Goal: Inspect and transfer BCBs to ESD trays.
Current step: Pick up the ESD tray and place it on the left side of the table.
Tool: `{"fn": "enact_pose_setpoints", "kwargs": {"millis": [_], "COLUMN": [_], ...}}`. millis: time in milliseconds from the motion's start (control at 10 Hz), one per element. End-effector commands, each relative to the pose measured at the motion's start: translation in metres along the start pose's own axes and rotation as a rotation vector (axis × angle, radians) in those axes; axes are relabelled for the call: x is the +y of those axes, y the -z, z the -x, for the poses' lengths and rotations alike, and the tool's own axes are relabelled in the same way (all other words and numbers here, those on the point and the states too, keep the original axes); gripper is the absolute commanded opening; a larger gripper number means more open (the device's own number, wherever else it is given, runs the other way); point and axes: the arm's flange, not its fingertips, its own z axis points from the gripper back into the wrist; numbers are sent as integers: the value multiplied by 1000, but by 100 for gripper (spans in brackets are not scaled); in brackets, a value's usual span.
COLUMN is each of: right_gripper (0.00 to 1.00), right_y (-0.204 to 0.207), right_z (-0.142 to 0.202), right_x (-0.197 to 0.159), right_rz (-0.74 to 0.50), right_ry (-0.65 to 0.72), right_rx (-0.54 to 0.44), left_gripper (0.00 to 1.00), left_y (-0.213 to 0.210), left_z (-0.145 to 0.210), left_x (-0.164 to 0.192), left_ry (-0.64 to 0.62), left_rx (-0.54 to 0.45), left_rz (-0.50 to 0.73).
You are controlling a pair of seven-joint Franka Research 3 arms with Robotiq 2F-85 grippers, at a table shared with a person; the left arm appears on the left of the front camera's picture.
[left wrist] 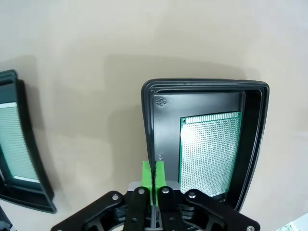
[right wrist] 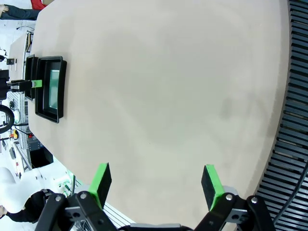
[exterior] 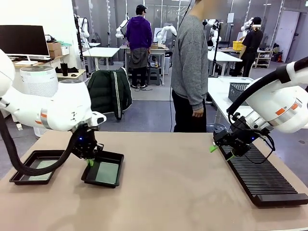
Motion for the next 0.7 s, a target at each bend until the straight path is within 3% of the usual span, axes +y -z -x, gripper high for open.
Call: {"fn": "enact_pose_setpoints", "kwargs": {"millis": [0, 600], "right_gripper": [100, 100], "right_y": [1, 1], "right_z": [1, 1], "right_x": [1, 1], "right_rz": [1, 1], "right_ry": [1, 1], "right_rx": [-2, -2], "left_gripper": [3, 3], "left_y": [-2, 5], "left_z": [3, -8], "left_x": [23, 84], "left_ry": [3, -34], "left_rx": [-7, -4], "left_rz": [37, 67]}}
